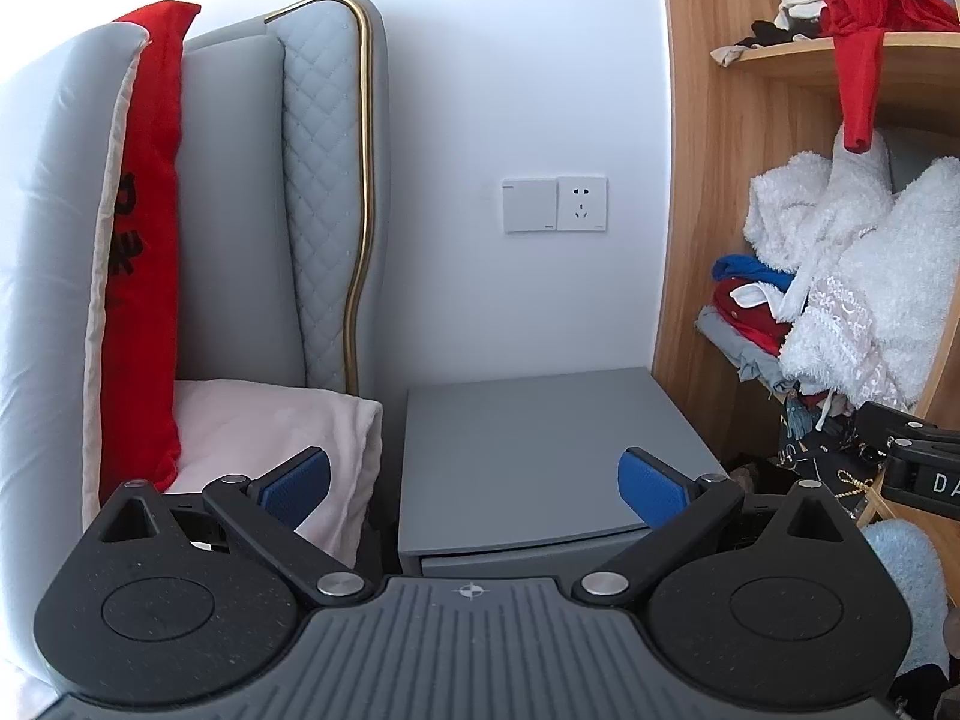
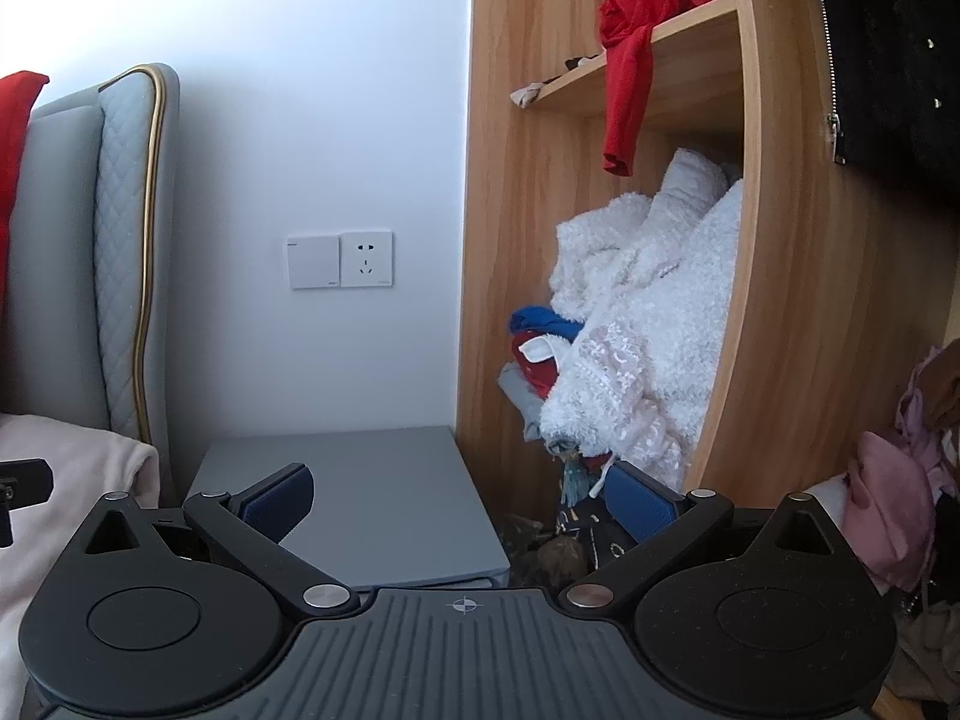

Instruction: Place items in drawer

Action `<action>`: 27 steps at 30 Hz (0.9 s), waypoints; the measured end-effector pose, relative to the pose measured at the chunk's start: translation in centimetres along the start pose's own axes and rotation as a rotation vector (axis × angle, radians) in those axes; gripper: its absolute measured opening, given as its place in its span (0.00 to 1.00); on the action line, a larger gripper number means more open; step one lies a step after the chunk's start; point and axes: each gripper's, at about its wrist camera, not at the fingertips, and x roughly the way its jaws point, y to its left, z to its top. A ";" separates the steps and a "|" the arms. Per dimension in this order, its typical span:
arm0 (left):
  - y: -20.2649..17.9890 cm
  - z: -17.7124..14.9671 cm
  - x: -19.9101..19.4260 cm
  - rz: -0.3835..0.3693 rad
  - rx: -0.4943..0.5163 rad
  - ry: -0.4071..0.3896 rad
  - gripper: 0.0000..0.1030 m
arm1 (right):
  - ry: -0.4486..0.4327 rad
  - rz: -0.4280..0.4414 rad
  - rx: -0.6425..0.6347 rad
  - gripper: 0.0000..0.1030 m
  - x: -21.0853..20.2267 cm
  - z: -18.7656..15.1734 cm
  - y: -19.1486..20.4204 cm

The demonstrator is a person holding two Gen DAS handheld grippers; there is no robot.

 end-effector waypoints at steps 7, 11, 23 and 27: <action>0.1 -0.1 0.1 -0.003 -0.008 0.004 1.00 | 0.000 0.008 -0.005 1.00 -0.1 -0.1 0.2; 0.1 -0.1 0.1 -0.001 -0.005 0.004 1.00 | -0.001 0.013 -0.007 1.00 0.0 0.0 0.1; 0.2 -0.2 -0.1 0.000 -0.008 0.004 1.00 | 0.001 0.018 -0.009 1.00 0.0 -0.1 0.3; 0.1 -0.3 -0.2 -0.001 -0.004 -0.006 1.00 | 0.006 0.018 -0.009 1.00 0.0 -0.2 0.4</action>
